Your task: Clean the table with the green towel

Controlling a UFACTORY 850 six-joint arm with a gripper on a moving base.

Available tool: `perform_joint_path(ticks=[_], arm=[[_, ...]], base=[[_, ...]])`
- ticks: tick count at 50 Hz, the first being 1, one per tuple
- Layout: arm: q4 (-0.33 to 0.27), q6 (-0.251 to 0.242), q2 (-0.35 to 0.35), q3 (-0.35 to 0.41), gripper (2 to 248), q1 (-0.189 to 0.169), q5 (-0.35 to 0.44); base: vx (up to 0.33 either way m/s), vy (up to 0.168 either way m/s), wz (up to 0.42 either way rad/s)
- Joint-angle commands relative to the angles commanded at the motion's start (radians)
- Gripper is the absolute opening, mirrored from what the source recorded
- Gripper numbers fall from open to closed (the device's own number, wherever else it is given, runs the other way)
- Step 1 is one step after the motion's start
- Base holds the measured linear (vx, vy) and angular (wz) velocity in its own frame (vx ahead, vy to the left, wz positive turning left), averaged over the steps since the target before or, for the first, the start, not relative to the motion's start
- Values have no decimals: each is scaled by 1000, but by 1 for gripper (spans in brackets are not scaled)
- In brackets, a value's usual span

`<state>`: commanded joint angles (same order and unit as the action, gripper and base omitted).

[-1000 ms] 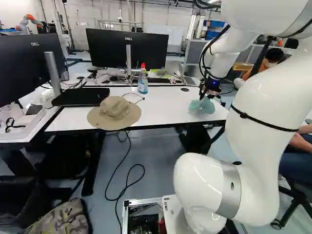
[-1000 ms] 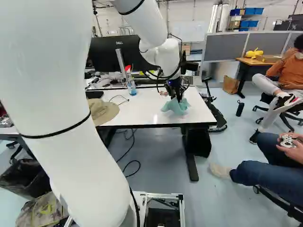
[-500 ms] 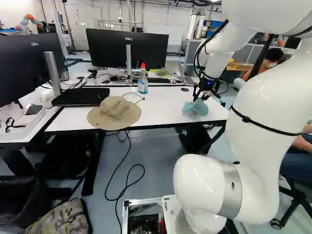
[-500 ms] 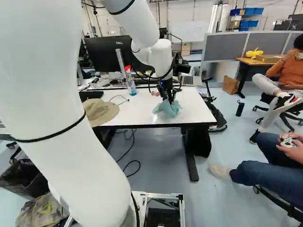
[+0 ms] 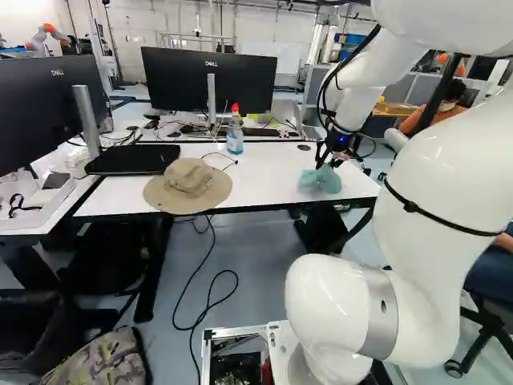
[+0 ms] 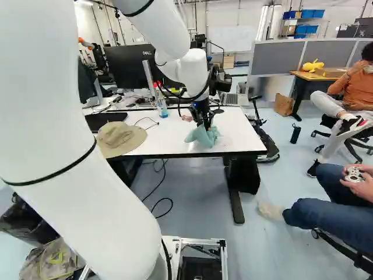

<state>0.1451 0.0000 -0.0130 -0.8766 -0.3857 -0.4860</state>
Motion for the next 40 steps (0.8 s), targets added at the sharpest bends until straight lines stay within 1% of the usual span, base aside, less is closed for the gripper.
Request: perform_joint_path(ticks=[8,27,40], arm=[[-20,0,6,6,47,4,9],[-37,0,13,14,47,27,52],[-46,0,23,23,47,48,52]], base=[[0,0,0],[0,0,0],[0,0,0]])
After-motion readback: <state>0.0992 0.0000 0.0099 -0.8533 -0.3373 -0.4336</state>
